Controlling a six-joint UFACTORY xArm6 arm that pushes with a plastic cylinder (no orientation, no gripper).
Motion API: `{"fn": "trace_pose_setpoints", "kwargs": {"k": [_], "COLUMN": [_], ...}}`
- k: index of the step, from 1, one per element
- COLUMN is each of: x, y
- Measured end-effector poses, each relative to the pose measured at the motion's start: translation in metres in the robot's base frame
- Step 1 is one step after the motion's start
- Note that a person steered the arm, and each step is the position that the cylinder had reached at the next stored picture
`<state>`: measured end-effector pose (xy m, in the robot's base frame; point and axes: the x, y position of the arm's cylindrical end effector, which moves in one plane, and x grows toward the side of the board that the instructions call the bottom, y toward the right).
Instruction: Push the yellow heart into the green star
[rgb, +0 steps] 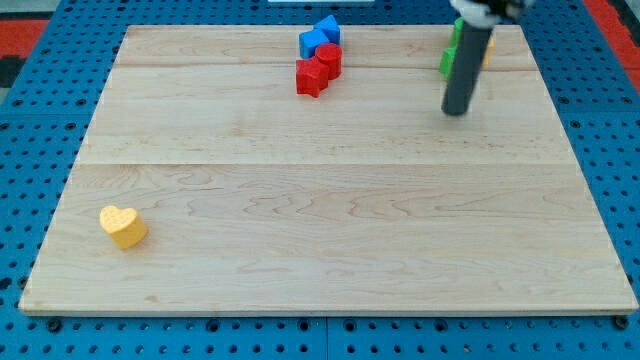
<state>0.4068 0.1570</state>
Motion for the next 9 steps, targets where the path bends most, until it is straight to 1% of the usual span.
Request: {"fn": "trace_pose_setpoints", "kwargs": {"k": [1,2,3,4,5,6,8,9], "x": [0.082,0.148,0.175,0.165,0.125,0.096,0.026,0.010], "y": [-0.075,-0.198,-0.307,-0.384,-0.385,-0.334,-0.260,-0.264]}}
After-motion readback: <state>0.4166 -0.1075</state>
